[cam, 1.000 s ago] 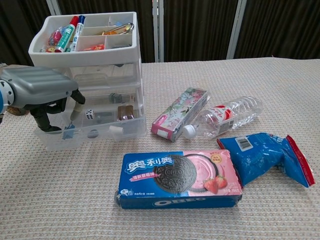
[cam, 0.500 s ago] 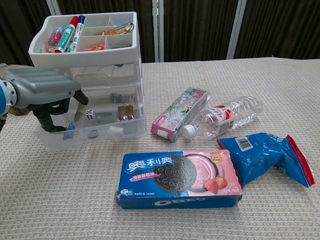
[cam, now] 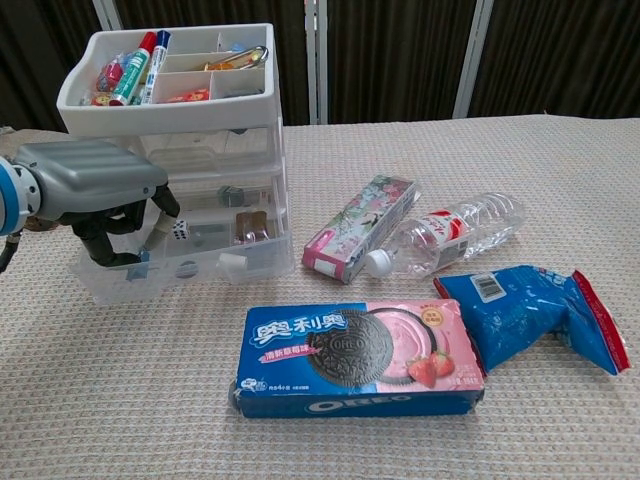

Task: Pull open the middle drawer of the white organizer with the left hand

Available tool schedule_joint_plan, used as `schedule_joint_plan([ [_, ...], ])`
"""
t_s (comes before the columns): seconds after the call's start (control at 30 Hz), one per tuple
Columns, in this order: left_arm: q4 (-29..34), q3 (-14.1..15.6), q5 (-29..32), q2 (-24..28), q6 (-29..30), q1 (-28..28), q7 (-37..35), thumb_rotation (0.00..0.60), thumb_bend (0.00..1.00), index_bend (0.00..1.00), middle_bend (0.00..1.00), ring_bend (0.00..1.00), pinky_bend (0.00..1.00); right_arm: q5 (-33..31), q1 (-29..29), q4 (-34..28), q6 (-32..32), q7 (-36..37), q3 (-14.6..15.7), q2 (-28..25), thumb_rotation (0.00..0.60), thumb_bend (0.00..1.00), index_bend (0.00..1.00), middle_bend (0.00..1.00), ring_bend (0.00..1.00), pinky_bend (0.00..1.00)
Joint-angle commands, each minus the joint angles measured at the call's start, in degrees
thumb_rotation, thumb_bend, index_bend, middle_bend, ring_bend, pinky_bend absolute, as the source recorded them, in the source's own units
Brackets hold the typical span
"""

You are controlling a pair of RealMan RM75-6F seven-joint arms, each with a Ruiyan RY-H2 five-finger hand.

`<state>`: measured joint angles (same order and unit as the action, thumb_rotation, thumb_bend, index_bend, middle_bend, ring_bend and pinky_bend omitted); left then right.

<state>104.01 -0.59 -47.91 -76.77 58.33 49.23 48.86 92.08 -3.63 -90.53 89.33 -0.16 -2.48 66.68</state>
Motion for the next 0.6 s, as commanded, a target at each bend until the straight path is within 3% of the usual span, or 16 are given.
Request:
schedule_joint_plan([
  [0.03, -0.1, 0.1, 0.0, -0.1, 0.1, 0.1, -0.1, 0.6, 0.3, 0.58, 0.95, 0.93, 0.75, -0.2, 0.1, 0.1, 0.2, -0.2, -0.2, 0.2, 0.6, 0.06, 0.0, 0.0, 0.0, 0.0],
  [0.3, -0.1, 0.6, 0.2, 0.2, 0.2, 0.1, -0.5, 0.6, 0.31, 0.59, 0.95, 0.93, 0.75, -0.2, 0.1, 0.1, 0.4, -0.2, -0.2, 0.3, 0.6, 0.06, 0.0, 0.0, 0.0, 0.0],
  [0.6, 0.2, 1.0, 0.3, 0.8, 0.0, 0.3, -1.1, 0.6, 0.41, 0.6, 0.95, 0.93, 0.75, -0.2, 0.1, 0.1, 0.4, -0.4, -0.2, 0.5, 0.6, 0.06, 0.0, 0.0, 0.0, 0.0],
])
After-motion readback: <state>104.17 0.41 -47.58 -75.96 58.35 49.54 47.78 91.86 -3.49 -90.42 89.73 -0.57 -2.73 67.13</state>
